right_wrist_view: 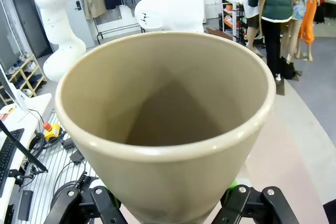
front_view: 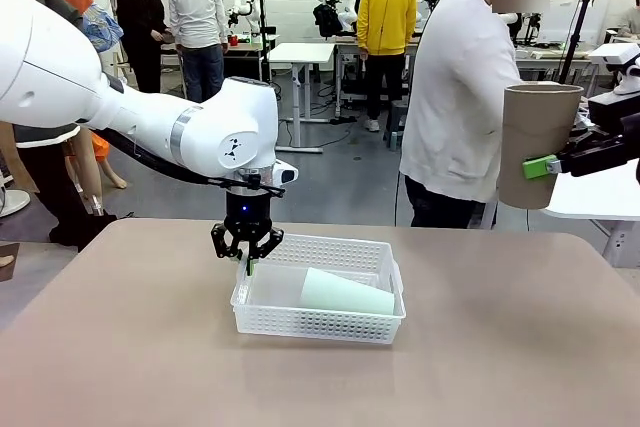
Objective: Clean and organize the cups into the basket.
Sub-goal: Pick up the Reusable plastic cup from the right side of the table and stack it inside the Organizing basket in the center of the table.
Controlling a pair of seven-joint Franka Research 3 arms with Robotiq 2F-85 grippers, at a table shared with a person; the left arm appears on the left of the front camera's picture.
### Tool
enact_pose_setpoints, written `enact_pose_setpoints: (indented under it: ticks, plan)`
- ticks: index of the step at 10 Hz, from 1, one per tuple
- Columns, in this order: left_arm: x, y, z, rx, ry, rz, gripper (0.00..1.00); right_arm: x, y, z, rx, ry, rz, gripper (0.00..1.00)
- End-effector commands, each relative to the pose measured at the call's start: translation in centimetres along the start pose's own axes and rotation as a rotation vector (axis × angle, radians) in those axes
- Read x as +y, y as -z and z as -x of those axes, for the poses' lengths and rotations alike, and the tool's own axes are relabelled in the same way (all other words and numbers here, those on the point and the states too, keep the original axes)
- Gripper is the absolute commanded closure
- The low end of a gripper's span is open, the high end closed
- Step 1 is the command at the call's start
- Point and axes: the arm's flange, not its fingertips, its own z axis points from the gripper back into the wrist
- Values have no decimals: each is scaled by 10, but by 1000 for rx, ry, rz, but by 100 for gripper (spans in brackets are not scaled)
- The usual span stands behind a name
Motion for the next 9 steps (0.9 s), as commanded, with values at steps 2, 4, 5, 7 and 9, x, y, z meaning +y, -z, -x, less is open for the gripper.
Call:
enact_pose_setpoints:
  ticks: [2,4,5,7,9]
  plan:
    - [0,-1,0,-1,-3,-1,100,-3,24,-25,156,-42,28,19]
    - [0,-1,0,-1,-3,-1,100,-24,94,-66,427,-91,15,19]
    - [0,-1,0,-1,-3,-1,100,-36,126,-76,522,-92,-8,19]
    - [0,-1,0,-1,-3,-1,100,-58,187,-84,695,-84,-55,19]
    - [0,-1,0,-1,-3,-1,100,-74,232,-83,804,-82,-88,19]
